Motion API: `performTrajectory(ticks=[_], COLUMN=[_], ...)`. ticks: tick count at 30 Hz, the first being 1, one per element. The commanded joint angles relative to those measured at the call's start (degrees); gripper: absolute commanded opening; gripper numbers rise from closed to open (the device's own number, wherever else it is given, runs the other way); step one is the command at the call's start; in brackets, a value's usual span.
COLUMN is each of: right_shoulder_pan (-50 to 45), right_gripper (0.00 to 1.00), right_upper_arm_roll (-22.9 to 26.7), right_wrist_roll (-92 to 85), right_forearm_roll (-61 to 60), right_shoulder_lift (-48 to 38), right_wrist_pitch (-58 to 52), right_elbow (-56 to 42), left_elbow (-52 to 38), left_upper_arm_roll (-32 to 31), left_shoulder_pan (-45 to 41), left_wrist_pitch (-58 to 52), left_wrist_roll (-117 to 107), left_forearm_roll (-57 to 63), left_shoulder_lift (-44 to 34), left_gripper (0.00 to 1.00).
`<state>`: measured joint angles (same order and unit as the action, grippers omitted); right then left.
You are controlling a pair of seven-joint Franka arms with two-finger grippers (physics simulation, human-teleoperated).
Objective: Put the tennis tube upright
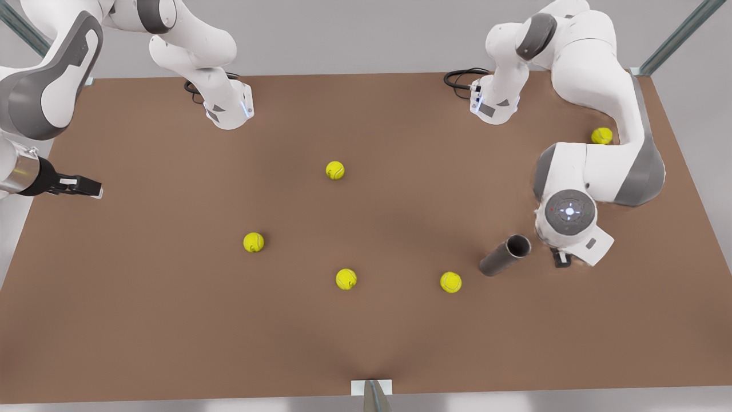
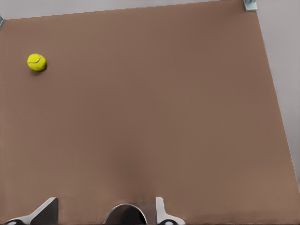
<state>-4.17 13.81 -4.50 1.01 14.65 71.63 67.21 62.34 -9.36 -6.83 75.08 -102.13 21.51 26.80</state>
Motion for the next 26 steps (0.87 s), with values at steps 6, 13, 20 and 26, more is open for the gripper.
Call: performTrajectory(ticks=[6,13,20,26], right_shoulder_pan=[-0.75,-0.66,-0.66,-0.66], right_gripper=[1.00,1.00,1.00,1.00], right_upper_arm_roll=[-0.45,-0.54,-0.54,-0.54], right_wrist_roll=[-0.78,-0.78,-0.78,-0.78], right_forearm_roll=[-0.14,0.04,-0.14,-0.22], right_shoulder_lift=[-0.94,-4.45,-4.45,-4.45], right_wrist_pitch=[0.44,0.79,0.79,0.79], right_elbow=[-0.06,0.82,0.82,0.82], left_elbow=[17.46,17.03,17.03,17.03], left_upper_arm_roll=[5.23,5.23,5.05,4.79], left_shoulder_pan=[0.59,1.29,1.29,1.29], left_wrist_pitch=[6.74,8.15,8.15,8.15], left_wrist_roll=[102.83,102.30,101.86,101.60], left_forearm_roll=[-19.76,-20.46,-20.46,-20.46], left_shoulder_lift=[-19.51,-16.35,-16.17,-16.26], left_gripper=[1.00,1.00,1.00,1.00])
